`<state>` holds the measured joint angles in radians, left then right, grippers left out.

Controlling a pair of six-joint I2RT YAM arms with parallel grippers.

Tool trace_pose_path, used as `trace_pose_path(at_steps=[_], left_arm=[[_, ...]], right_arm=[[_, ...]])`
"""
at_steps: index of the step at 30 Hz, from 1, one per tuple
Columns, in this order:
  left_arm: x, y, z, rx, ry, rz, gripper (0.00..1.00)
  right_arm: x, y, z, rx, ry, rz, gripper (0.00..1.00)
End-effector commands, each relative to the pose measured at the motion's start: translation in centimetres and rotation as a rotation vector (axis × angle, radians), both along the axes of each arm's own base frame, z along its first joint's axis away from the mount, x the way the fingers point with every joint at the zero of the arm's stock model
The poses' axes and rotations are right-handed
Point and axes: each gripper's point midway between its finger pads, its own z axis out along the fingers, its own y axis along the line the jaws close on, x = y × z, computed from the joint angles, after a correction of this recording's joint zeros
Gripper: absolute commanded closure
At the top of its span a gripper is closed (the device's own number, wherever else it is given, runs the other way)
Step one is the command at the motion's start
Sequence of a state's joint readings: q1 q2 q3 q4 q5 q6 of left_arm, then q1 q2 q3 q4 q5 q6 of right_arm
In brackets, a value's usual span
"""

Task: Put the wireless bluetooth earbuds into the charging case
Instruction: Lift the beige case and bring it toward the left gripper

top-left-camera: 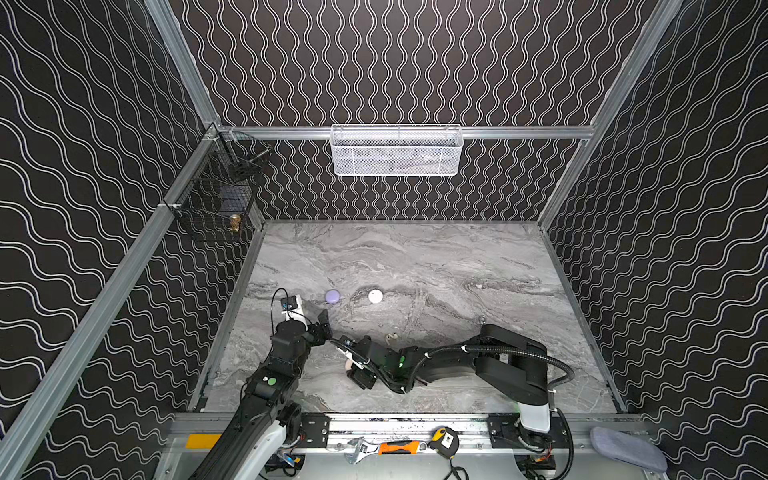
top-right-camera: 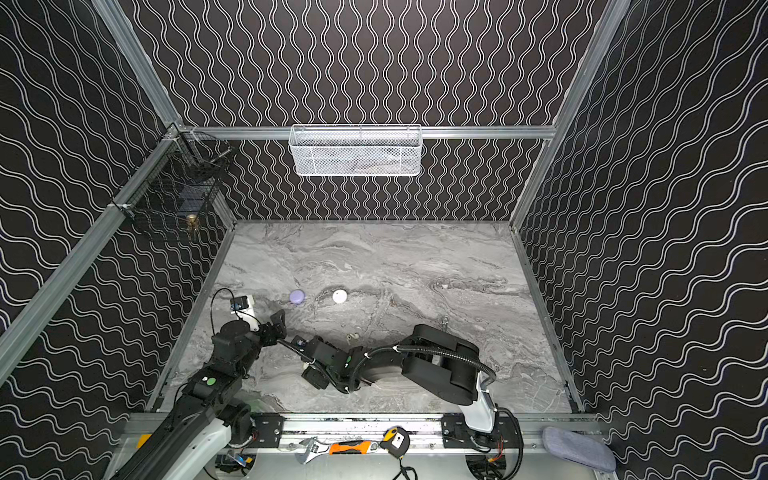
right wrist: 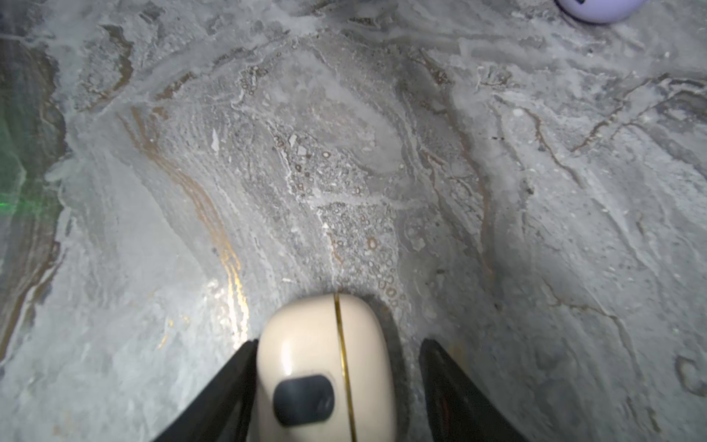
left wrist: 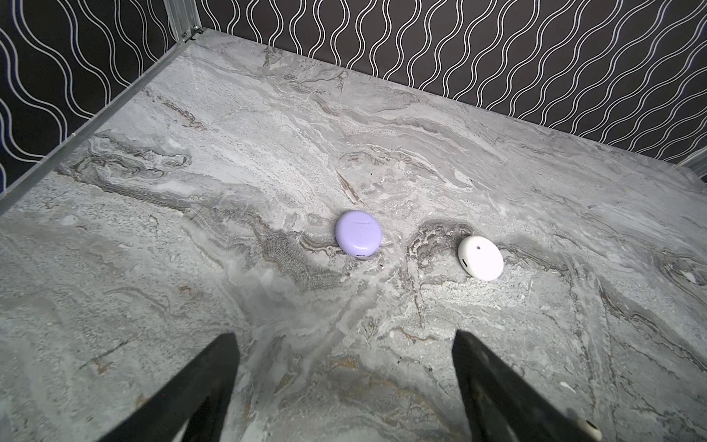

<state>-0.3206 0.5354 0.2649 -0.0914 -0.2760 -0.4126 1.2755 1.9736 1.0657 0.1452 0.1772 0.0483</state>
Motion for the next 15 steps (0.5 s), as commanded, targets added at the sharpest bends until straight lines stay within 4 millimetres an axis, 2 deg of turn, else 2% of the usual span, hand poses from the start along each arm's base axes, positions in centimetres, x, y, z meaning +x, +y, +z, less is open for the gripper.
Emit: trace_pose_path(at_steps=[1, 10, 13, 15], left_arm=[[0.1, 0.1, 0.4, -0.006, -0.017, 0.011, 0.09], [0.3, 0.0, 0.3, -0.003, -0.009, 0.007, 0.09], [0.3, 0.0, 0.3, -0.003, -0.010, 0.002, 0.09], [0.2, -0.1, 0.4, -0.007, -0.013, 0.001, 0.08]], right_arm=[[-0.7, -1.4, -1.0, -0.060, 0.021, 0.013, 0.32], [-0.7, -1.3, -1.8, -0.076, 0.026, 0.012, 0.53], [-0.5, -1.3, -1.2, -0.058, 0.011, 0.003, 0.58], [-0.2, -1.3, -0.1, -0.028, -0.004, -0.004, 0.61]])
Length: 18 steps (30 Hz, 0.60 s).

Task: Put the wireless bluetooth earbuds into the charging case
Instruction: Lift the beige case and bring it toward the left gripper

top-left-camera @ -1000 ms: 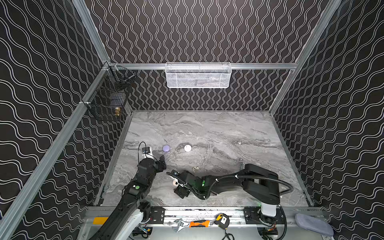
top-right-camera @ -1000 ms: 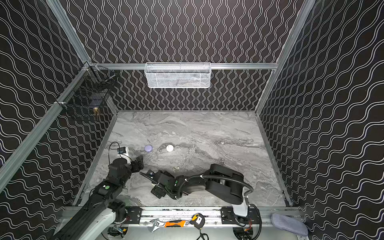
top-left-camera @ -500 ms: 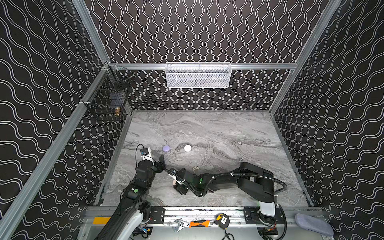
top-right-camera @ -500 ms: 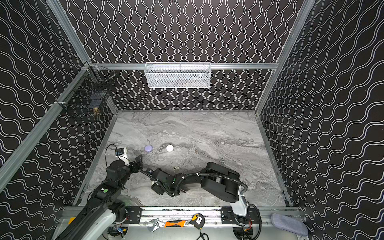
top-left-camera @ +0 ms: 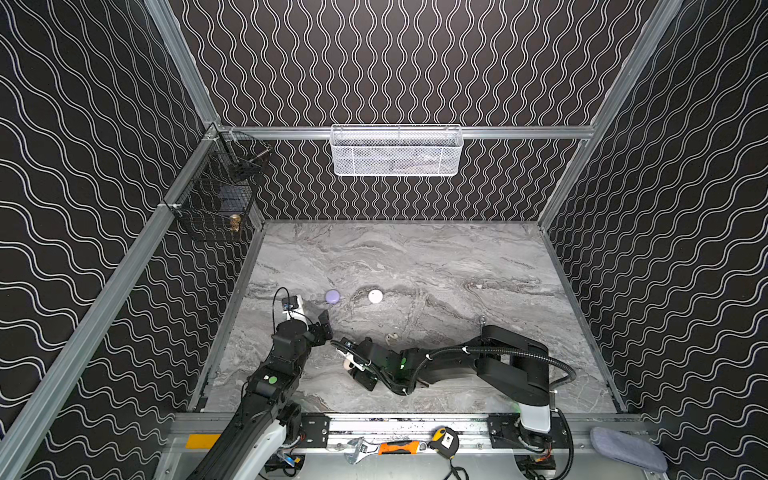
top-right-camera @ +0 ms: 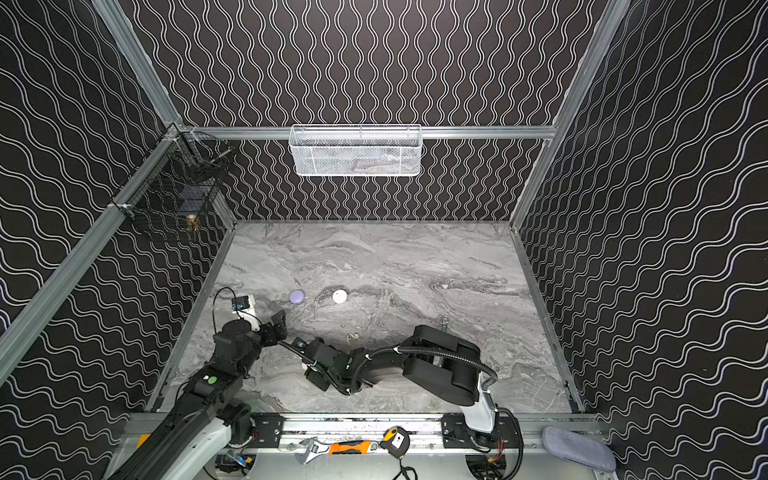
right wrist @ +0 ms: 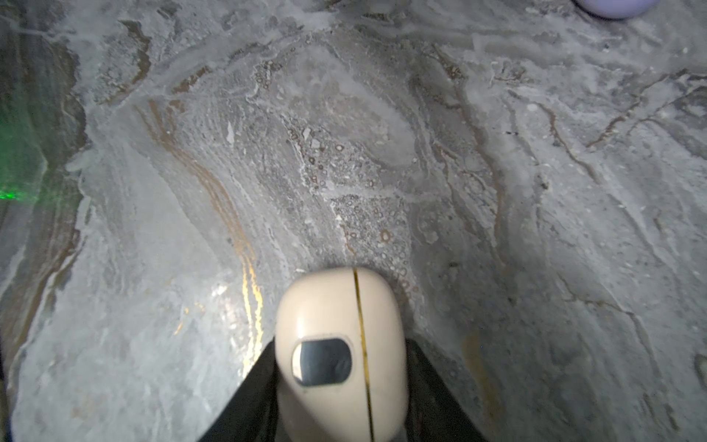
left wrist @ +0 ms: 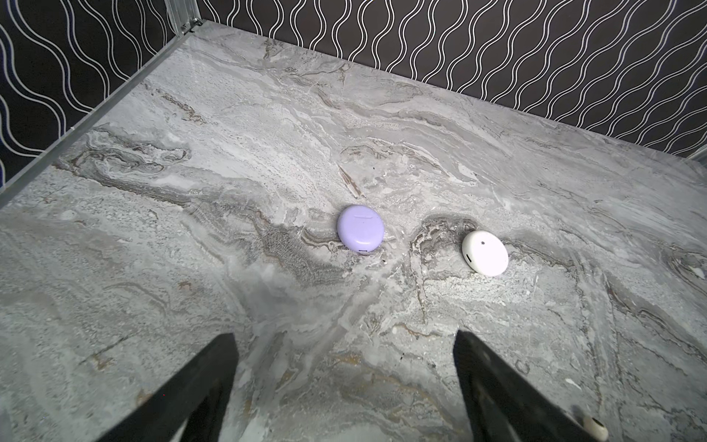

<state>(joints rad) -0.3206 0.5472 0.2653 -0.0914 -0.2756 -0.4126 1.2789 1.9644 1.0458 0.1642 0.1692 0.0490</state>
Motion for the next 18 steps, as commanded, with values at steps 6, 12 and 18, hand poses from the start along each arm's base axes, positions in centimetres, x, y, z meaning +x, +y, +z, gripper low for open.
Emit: trace_pose_path(at_steps=[6, 12, 18], left_arm=[[0.3, -0.5, 1.6, -0.010, -0.028, -0.027, 0.09], [0.5, -3.7, 5.4, -0.086, -0.050, -0.188, 0.16], [-0.5, -8.5, 9.0, -0.224, -0.090, -0.449, 0.22]], right_arm=[[0.7, -1.9, 4.2, 0.086, -0.073, -0.034, 0.69], [2.7, -3.9, 10.2, 0.211, -0.213, -0.096, 0.74], [3.8, -6.8, 17.4, 0.350, -0.444, -0.118, 0.76]])
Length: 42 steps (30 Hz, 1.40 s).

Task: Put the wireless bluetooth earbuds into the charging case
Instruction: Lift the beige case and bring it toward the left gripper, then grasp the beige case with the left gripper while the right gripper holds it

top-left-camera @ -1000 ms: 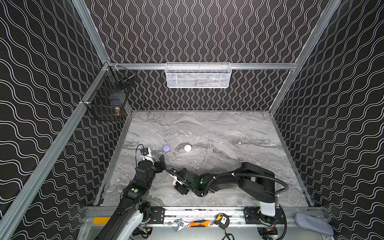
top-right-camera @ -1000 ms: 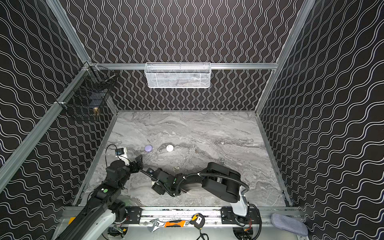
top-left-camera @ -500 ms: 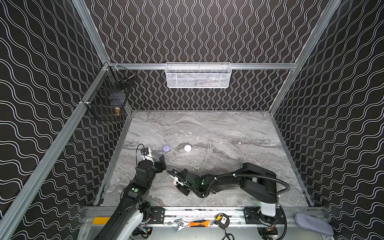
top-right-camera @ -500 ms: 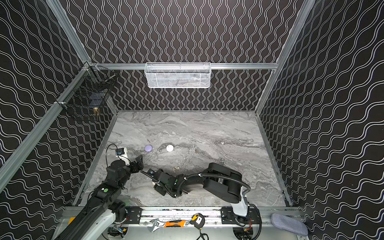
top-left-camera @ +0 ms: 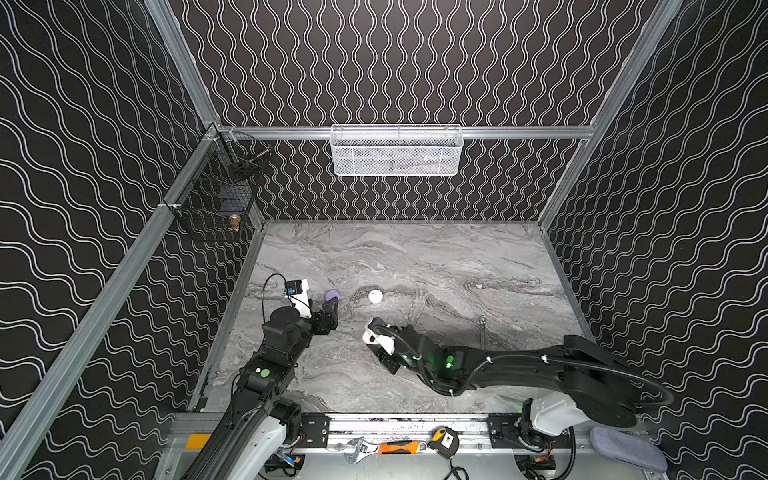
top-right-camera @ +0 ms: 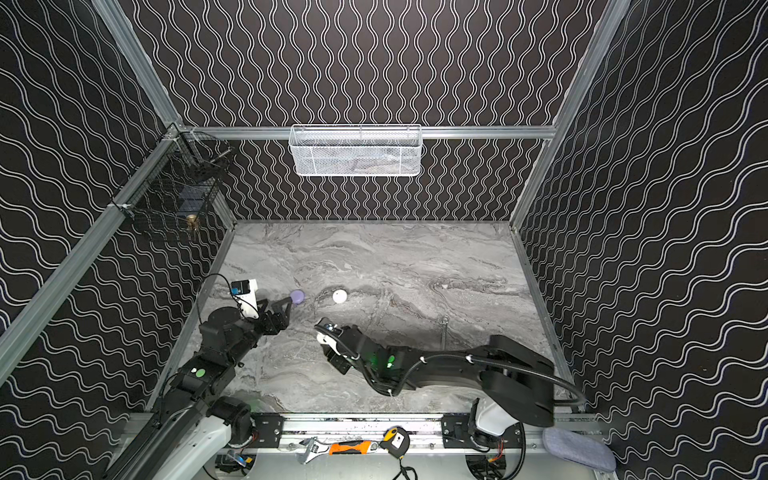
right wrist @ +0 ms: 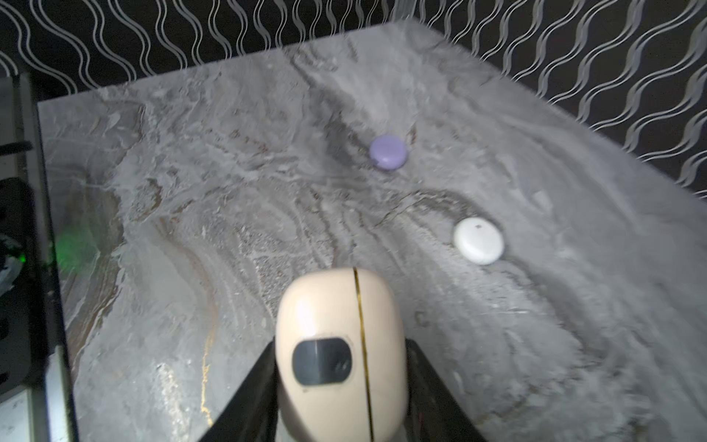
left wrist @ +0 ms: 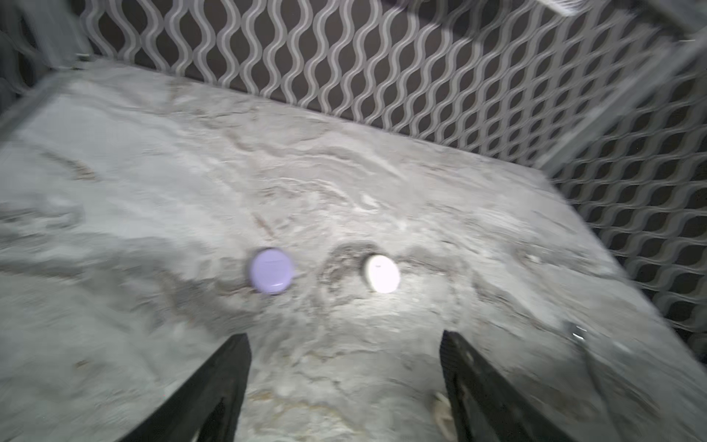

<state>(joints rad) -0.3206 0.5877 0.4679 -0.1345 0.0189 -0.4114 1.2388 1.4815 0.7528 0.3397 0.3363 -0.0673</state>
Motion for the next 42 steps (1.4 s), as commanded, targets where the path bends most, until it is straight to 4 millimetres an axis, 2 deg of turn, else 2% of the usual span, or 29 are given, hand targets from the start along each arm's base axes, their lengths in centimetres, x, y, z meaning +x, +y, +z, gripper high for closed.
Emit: trace_pose_path(at_steps=[1, 6, 9, 13, 18, 27, 35, 42], left_arm=[[-1.2, -3.9, 1.9, -0.094, -0.016, -0.225, 0.23], [-3.1, -7.8, 3.9, -0.217, -0.019, -0.479, 0.30], [-4.2, -9.1, 5.2, -0.277, -0.044, -0.582, 0.33], [-5.5, -10.0, 6.5, -0.325, -0.086, -0.666, 0.34], [-7.1, -11.4, 7.8, -0.355, -0.137, -0.768, 0.36], [-8.8, -14.6, 7.4, -0.252, -0.131, -0.869, 0.37], [-8.3, -15.2, 7.3, -0.196, -0.129, -0.867, 0.37], [-8.1, -15.8, 6.9, -0.181, -0.107, -0.886, 0.43]], right_arm=[[0.9, -0.8, 5.1, 0.098, -0.192, -0.021, 0.76], [1.2, -3.0, 9.6, 0.175, -0.390, -0.056, 0.76], [1.5, -3.8, 11.3, 0.180, -0.484, -0.079, 0.77], [2.0, -4.4, 12.4, 0.146, -0.581, -0.117, 0.78], [2.3, -4.9, 13.1, 0.096, -0.679, -0.135, 0.80], [1.1, -4.9, 13.4, 0.108, -0.667, -0.056, 0.81], [0.2, -4.7, 13.0, 0.122, -0.651, -0.007, 0.80], [0.0, -4.1, 13.1, 0.129, -0.653, 0.010, 0.80]])
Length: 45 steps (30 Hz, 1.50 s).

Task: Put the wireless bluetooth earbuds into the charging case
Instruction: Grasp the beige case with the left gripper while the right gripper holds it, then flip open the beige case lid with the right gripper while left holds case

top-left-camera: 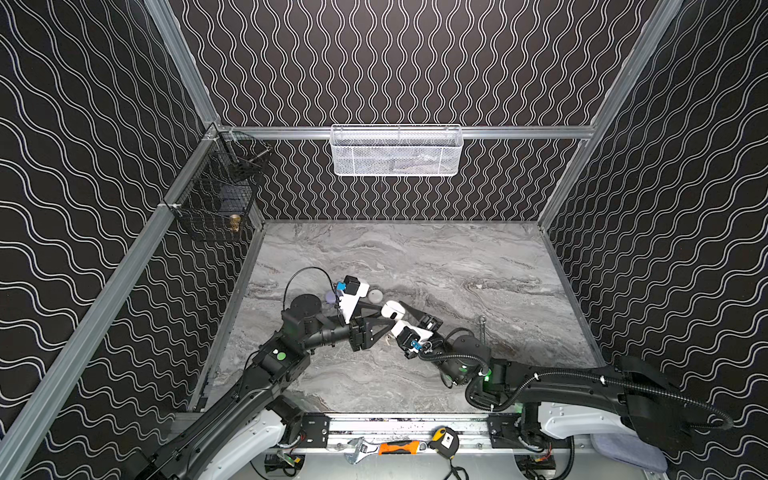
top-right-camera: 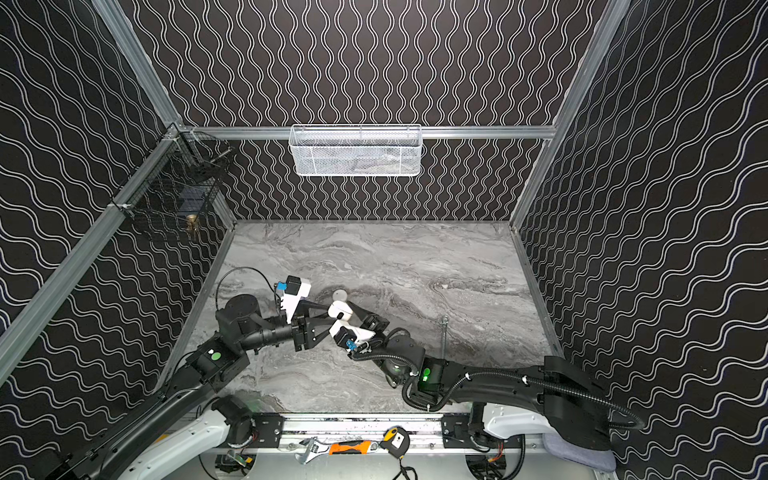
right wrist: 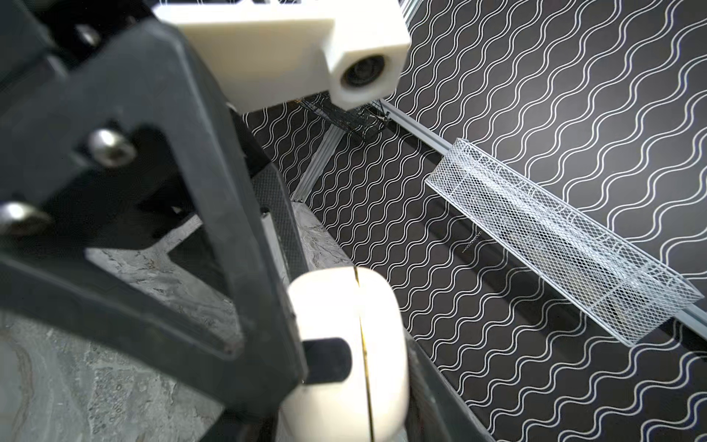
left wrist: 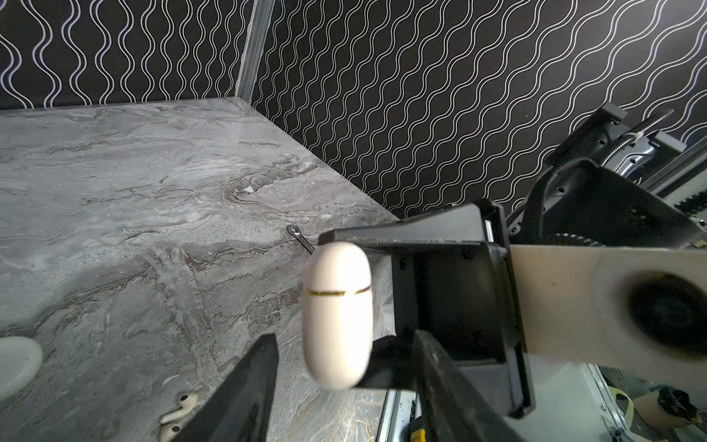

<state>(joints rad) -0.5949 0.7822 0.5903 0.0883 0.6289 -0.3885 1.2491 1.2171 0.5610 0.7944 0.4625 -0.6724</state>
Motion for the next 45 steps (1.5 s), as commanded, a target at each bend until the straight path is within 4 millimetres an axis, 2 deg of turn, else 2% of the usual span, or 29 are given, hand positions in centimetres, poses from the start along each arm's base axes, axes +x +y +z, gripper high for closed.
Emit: trace_pose_path(at_steps=[1, 6, 9, 13, 16, 18, 23, 26, 29, 37, 39, 40, 43, 45], left_arm=[[0.0, -0.2, 0.6, 0.003, -0.034, -0.015, 0.45], [-0.1, -0.4, 0.5, 0.006, -0.032, -0.025, 0.53], [-0.1, -0.4, 0.6, 0.005, -0.036, -0.025, 0.66], [-0.4, -0.4, 0.8, -0.001, -0.043, -0.030, 0.68], [-0.5, -0.5, 0.9, -0.003, -0.043, -0.040, 0.74], [-0.6, -0.5, 0.8, -0.005, -0.039, -0.046, 0.73], [-0.6, -0.6, 0.7, -0.004, -0.039, -0.051, 0.63], [-0.6, -0.6, 0.7, -0.003, -0.039, -0.051, 0.63], [-0.7, -0.7, 0.7, -0.001, -0.038, -0.056, 0.69], [-0.6, -0.7, 0.6, 0.002, -0.039, -0.056, 0.77], [-0.6, -0.7, 0.5, 0.005, -0.036, -0.054, 0.80], [-0.5, -0.7, 0.3, 0.009, -0.036, -0.051, 0.81], [-0.4, -0.5, 0.2, 0.015, -0.055, -0.033, 0.85], [-0.5, -0.3, 0.0, 0.019, -0.083, -0.030, 0.81]], right_arm=[[0.0, 0.4, 0.9, 0.031, -0.014, 0.008, 0.80], [0.5, 0.7, 1.1, 0.039, -0.029, -0.019, 0.80], [0.7, 0.8, 1.1, 0.040, -0.034, -0.031, 0.82], [0.7, 0.6, 1.5, 0.061, -0.040, -0.029, 0.82], [0.4, 0.8, 1.5, 0.060, -0.039, -0.012, 0.82], [0.2, 0.9, 1.6, 0.065, -0.038, 0.003, 0.82], [-0.4, 1.1, 1.6, 0.065, -0.040, 0.030, 0.81], [-0.6, 1.1, 1.7, 0.070, -0.039, 0.039, 0.81], [-0.6, 1.1, 1.8, 0.068, -0.040, 0.039, 0.81], [-0.9, 1.2, 1.7, 0.069, -0.032, 0.055, 0.80], [-1.1, 1.3, 1.7, 0.068, -0.025, 0.068, 0.74], [-1.3, 1.4, 1.6, 0.063, -0.018, 0.075, 0.66], [-1.6, 0.8, 1.9, 0.091, 0.003, 0.085, 0.27], [-2.3, 0.1, 2.2, 0.125, 0.022, 0.115, 0.21]])
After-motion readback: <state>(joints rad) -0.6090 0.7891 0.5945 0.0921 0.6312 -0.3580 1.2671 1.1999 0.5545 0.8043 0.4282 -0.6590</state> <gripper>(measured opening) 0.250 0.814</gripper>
